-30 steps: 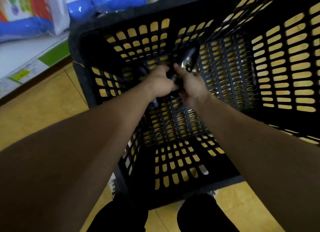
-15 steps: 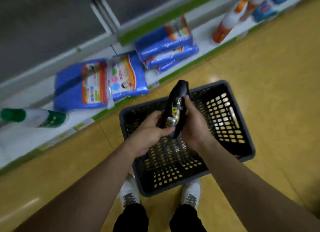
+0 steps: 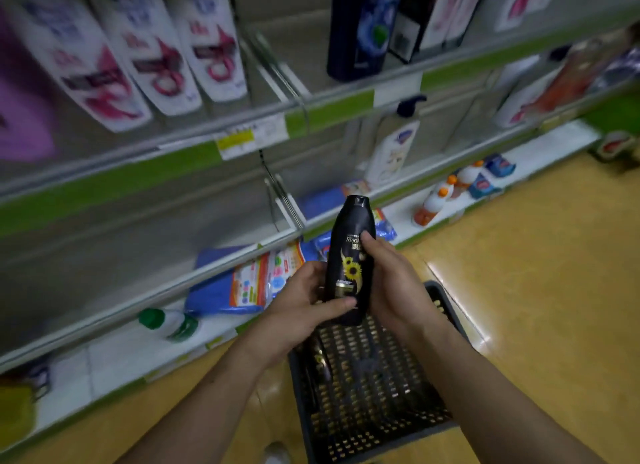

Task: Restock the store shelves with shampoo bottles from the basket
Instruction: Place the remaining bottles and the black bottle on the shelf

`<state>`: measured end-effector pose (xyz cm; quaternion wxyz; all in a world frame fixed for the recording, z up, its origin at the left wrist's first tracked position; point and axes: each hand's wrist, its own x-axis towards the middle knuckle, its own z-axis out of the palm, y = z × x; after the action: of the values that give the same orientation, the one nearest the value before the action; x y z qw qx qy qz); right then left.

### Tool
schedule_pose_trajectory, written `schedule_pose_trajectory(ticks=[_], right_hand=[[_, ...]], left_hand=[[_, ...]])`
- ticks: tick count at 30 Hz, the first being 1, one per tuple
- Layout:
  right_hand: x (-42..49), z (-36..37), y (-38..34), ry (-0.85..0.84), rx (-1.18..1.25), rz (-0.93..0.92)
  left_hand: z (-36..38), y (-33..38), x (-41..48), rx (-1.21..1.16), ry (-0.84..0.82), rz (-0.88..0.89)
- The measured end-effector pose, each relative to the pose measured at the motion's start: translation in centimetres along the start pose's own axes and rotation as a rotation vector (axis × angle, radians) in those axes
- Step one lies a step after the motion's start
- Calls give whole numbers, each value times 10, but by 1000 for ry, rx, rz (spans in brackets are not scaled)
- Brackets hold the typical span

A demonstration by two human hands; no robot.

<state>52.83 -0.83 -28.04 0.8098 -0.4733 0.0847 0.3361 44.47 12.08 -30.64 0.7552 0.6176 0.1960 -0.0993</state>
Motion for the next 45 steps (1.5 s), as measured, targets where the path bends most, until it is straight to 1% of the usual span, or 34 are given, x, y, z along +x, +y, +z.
schedule_pose_trajectory(ticks=[4,7,10,13,15,18,20,22,24,26,28,30,32,35,41,43,45], right_hand=[[-22,25,-14,-159,3,19],[-37,38,-18,-214,-29,47],[-41,46,-20,-241,-33,76],[-46,58,-22,-325,-30,108],[-50,67,-21,-363,-62,114],[-51,86,-20,-389,-162,113],[-53,99,-18,-420,-257,98],[-54,111,-16,-452,-309,71],[-57,128,-9,-495,-334,34],[-61,146,1,-535,-294,9],[-69,162,6,-538,-258,42],[-77,178,8,-588,-242,106],[-82,195,12,-623,-241,137],[-85,218,21,-626,-245,157],[-107,271,43,-656,-250,193],[-120,293,47,-688,-242,176],[-132,317,48,-734,-202,200]], left_hand=[[-4,26,-36,-127,68,56],[0,35,-59,-255,125,48],[5,47,-74,-297,124,54],[7,57,-93,-313,153,73],[5,63,-102,-359,151,61],[2,69,-111,-524,125,37],[-4,68,-114,-611,103,70],[-11,70,-118,-627,88,124],[-22,75,-123,-565,124,184],[-35,85,-130,-448,239,251],[-49,93,-137,-349,371,343],[-62,101,-148,-244,453,400],[-76,105,-160,-144,510,408],[-97,109,-179,-13,551,391],[-122,127,-227,122,664,424],[-131,138,-246,191,723,449],[-141,150,-262,243,800,478]])
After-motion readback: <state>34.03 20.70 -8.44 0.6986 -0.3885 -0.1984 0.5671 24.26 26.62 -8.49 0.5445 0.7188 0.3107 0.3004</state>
